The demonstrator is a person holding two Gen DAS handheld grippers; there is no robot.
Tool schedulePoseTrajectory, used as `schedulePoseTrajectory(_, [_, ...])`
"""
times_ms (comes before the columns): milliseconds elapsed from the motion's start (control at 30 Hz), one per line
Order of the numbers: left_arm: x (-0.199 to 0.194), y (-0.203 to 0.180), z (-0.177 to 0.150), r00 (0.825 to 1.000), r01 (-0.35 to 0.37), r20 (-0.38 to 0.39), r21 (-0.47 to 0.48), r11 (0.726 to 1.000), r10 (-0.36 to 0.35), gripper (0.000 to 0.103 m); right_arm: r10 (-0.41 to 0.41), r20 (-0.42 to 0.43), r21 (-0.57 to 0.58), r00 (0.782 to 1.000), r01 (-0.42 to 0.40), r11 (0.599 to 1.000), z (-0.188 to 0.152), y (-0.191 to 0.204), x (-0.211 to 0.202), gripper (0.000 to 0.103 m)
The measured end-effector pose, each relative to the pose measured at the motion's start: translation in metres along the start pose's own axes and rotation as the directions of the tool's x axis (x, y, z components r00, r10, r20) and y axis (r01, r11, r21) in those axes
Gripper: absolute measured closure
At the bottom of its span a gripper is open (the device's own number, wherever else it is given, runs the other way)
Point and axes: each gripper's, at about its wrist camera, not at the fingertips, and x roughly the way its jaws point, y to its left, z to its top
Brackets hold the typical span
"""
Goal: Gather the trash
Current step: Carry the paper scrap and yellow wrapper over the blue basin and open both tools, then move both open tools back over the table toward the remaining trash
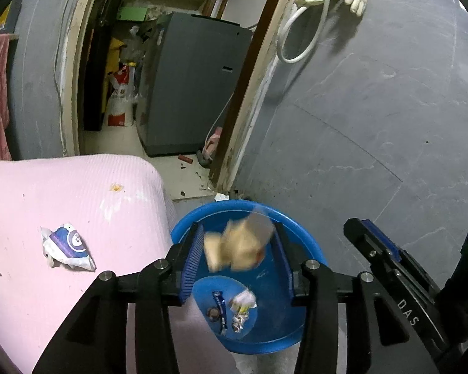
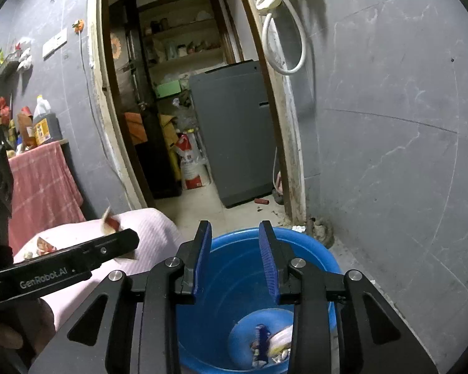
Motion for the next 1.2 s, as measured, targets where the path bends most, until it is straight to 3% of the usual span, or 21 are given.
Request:
schedulePoseTrajectory(267, [-0.008, 0.007, 0.002, 1.000, -0.002, -0.010, -0.016, 1.000, 0.002, 0.060, -0.015, 0.027, 0.011, 1.000, 0.015, 1.000, 0.005, -0.002, -0.003, 0.073])
schedulePoseTrajectory(367, [-0.019, 0.013, 0.004, 0.999, -0.016, 0.028, -0.023, 1.000, 0.016, 0.047, -0.019, 0.053, 0.003, 0.998, 0.018, 1.000, 0.007, 0.000, -0.008, 0.070])
schedulePoseTrajectory(433, [-0.029, 0.019, 0.005, 0.998, -0.026, 0.061, -0.029, 0.999, 0.028, 0.041, -0.018, 0.074, 0.000, 0.997, 0.018, 1.000, 0.007, 0.001, -0.012, 0.060])
schedulePoseTrajectory(567, [-0.051, 0.029, 0.010, 0.991, -0.062, 0.117, -0.036, 0.997, 0.066, 0.027, -0.008, 0.111, -0.013, 0.994, 0.010, 1.000, 0.012, 0.006, -0.019, 0.058])
schedulePoseTrajectory(633, [-0.064, 0.035, 0.011, 0.985, -0.074, 0.154, -0.045, 0.996, 0.081, 0.019, -0.002, 0.132, -0.023, 0.991, 0.005, 1.000, 0.014, 0.011, -0.023, 0.051])
schedulePoseTrajectory(700, [-0.078, 0.042, 0.011, 0.976, -0.089, 0.193, -0.055, 0.995, 0.098, 0.017, 0.012, 0.153, -0.035, 0.988, -0.007, 0.999, 0.017, 0.018, -0.027, 0.049])
schedulePoseTrajectory(767, [-0.089, 0.045, 0.012, 0.970, -0.100, 0.217, -0.056, 0.993, 0.110, 0.016, 0.021, 0.171, -0.050, 0.985, -0.013, 0.999, 0.020, 0.025, -0.030, 0.041])
schedulePoseTrajectory(800, [-0.097, 0.048, 0.013, 0.965, -0.114, 0.232, -0.053, 0.992, 0.124, 0.015, 0.029, 0.182, -0.057, 0.983, -0.018, 0.998, 0.021, 0.029, -0.032, 0.032])
schedulePoseTrajectory(867, [-0.109, 0.051, 0.013, 0.953, -0.145, 0.261, -0.046, 0.988, 0.152, 0.005, 0.051, 0.205, -0.071, 0.977, -0.037, 0.997, 0.024, 0.038, -0.037, 0.024])
schedulePoseTrajectory(933, [-0.129, 0.054, 0.007, 0.927, -0.177, 0.329, -0.042, 0.983, 0.181, 0.002, 0.072, 0.221, -0.087, 0.973, -0.054, 0.995, 0.026, 0.048, -0.040, 0.018])
schedulePoseTrajectory(1100, [-0.159, 0.060, 0.002, 0.891, -0.236, 0.394, -0.026, 0.971, 0.227, 0.002, 0.127, 0.265, -0.137, 0.956, -0.093, 0.986, 0.032, 0.075, -0.050, 0.000])
schedulePoseTrajectory(1200, [-0.177, 0.067, -0.002, 0.868, -0.267, 0.426, -0.035, 0.963, 0.256, 0.002, 0.172, 0.295, -0.165, 0.940, -0.127, 0.978, 0.035, 0.093, -0.058, 0.000])
